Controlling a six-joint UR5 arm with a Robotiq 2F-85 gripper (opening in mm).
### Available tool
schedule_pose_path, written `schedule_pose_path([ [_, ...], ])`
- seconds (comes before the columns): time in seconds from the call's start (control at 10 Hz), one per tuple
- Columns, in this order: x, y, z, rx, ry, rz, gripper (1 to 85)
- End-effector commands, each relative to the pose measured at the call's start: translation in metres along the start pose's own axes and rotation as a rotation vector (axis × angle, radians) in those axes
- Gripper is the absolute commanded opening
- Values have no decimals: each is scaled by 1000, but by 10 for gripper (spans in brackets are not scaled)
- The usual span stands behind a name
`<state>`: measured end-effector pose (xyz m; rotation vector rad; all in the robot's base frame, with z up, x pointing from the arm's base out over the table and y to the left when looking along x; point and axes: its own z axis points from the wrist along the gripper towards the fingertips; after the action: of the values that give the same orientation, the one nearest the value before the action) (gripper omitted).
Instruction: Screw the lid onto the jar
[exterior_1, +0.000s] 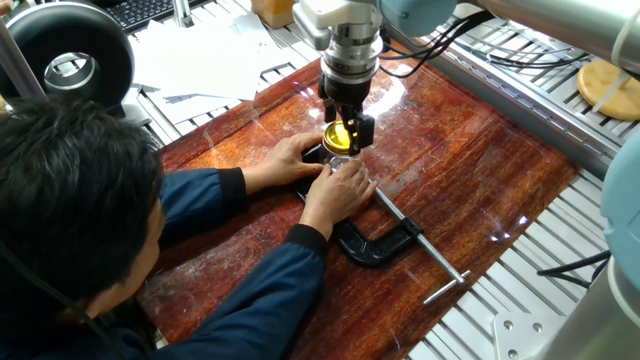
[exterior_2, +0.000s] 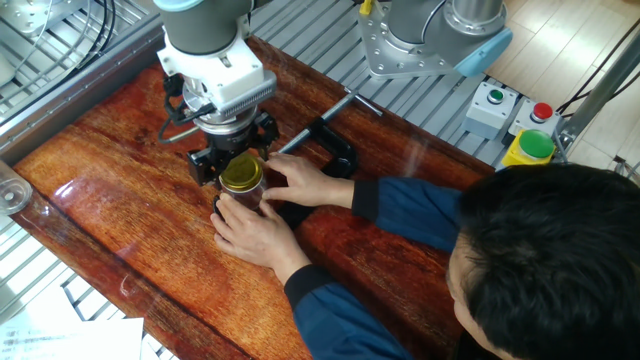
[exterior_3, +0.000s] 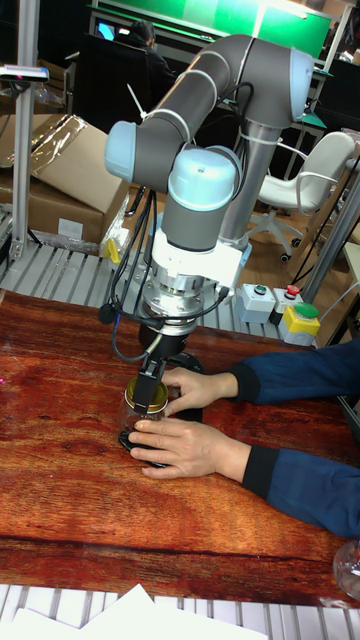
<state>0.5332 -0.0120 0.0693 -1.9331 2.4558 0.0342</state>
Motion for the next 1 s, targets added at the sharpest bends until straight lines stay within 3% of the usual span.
schedule_pose_path([
  [0.0,-3,0,0,2,-18,8,850],
  [0.7,-1,3,2,-11,-19,43,817],
  [0.9,0,3,2,-12,-14,58,773],
])
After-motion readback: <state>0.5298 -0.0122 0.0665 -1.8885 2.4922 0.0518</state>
